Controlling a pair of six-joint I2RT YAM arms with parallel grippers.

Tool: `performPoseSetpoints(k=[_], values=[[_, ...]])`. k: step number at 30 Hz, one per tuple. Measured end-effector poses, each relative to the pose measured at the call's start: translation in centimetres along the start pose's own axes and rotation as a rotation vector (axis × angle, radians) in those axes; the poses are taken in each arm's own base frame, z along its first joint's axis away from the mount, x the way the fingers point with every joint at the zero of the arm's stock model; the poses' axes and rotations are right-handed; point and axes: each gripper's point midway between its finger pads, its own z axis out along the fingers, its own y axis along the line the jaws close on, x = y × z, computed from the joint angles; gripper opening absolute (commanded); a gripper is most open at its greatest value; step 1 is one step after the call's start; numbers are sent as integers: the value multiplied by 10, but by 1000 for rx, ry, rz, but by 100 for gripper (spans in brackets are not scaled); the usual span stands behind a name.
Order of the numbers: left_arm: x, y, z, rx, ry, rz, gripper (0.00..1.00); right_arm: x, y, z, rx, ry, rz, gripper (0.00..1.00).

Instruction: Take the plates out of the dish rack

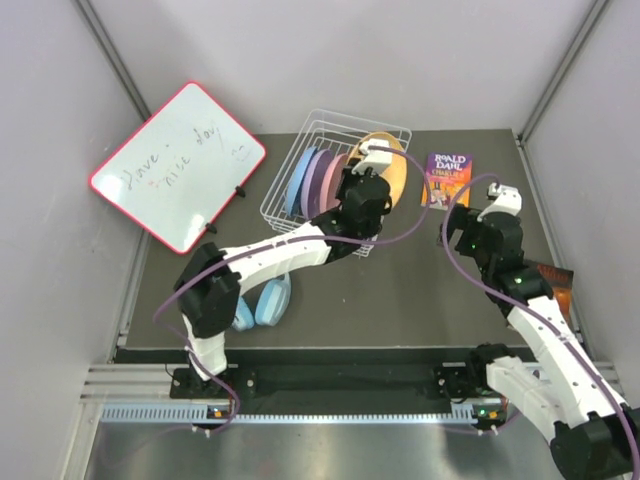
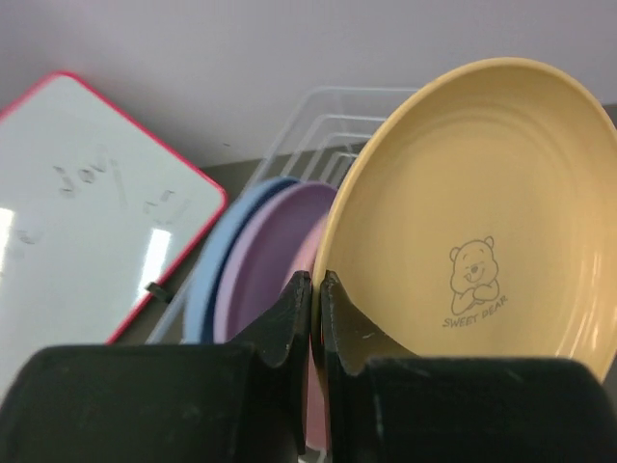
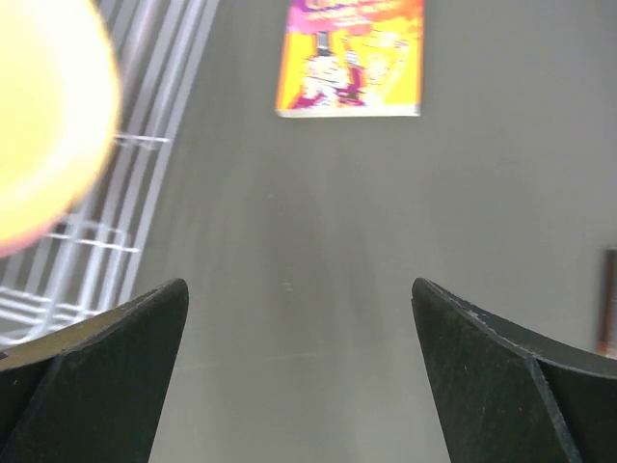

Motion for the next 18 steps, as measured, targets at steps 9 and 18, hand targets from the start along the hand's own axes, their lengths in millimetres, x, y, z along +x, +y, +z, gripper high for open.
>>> performPoseSetpoints(k=[9, 18], values=[[-7, 7, -31, 276, 138, -228, 0, -21, 47, -10, -239, -53, 116, 98], [21, 0, -63, 460, 263, -328, 0, -1, 78, 2, -393, 1, 195, 63]])
